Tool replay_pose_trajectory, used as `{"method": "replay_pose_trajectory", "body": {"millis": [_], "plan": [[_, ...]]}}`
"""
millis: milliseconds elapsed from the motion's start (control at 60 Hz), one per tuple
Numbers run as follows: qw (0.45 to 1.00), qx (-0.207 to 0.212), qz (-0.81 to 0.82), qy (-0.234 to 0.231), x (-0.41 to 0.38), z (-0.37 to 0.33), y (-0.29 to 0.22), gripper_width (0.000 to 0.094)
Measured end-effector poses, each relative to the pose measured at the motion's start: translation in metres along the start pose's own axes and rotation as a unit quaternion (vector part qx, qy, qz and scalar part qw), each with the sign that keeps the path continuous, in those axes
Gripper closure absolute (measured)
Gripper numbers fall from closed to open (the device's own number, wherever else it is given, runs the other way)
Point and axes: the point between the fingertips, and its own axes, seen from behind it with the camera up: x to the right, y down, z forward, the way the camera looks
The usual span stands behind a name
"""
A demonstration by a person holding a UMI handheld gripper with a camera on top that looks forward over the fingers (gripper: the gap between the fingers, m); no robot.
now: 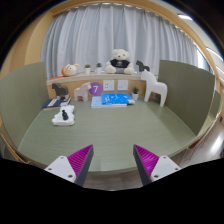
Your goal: Unplug charger
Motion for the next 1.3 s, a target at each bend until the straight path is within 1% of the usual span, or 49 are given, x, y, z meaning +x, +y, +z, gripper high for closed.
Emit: {"method": "replay_pose_trajectory", "body": {"millis": [133, 267, 367, 467, 583, 667, 700, 733, 750, 767, 783, 817, 983, 1067, 1117, 1167, 1183, 1200, 1250, 1283, 1300], "plan": [[0.999, -0.011, -0.013, -0.051, -0.082, 0.048, -0.006, 0.0131], [0.995, -0.011, -0.024, -0.091, -0.163, 0.095, -0.023, 0.0121], [0.994, -0.013, -0.028, -0.106, -0.209, 0.136, -0.036, 0.0127], [0.994, -0.01, -0.028, -0.107, -0.237, 0.172, -0.051, 0.0138], [0.995, -0.002, -0.024, -0.096, -0.251, 0.205, -0.065, 0.0258], [0.997, -0.002, -0.017, -0.081, -0.249, 0.222, -0.069, 0.0391], [0.997, -0.004, -0.016, -0.074, -0.247, 0.228, -0.07, 0.0472], [0.998, -0.005, -0.017, -0.067, -0.244, 0.234, -0.068, 0.0583], [0.997, -0.009, -0.018, -0.071, -0.251, 0.234, -0.068, 0.0619], [0.996, -0.003, -0.013, -0.083, -0.256, 0.234, -0.07, 0.0706], [0.996, 0.0, -0.009, -0.086, -0.252, 0.235, -0.07, 0.0733], [0.996, 0.002, -0.003, -0.09, -0.251, 0.234, -0.068, 0.0734], [0.996, 0.01, -0.026, -0.085, -0.252, 0.237, -0.071, 0.0847], [0.996, 0.004, -0.025, -0.089, -0.252, 0.237, -0.07, 0.0853], [0.996, -0.015, -0.014, -0.086, -0.251, 0.238, -0.068, 0.0868], [0.995, -0.064, -0.035, -0.073, -0.252, 0.231, -0.071, 0.0883], [0.994, -0.064, -0.056, -0.074, -0.253, 0.229, -0.075, 0.0887], [0.993, -0.053, -0.08, -0.075, -0.255, 0.217, -0.093, 0.0889], [0.992, 0.064, -0.067, -0.082, -0.252, 0.182, -0.166, 0.0888], [0.988, 0.121, -0.027, -0.092, -0.245, 0.157, -0.213, 0.0888], [0.986, 0.142, -0.014, -0.092, -0.237, 0.15, -0.232, 0.0888]]}}
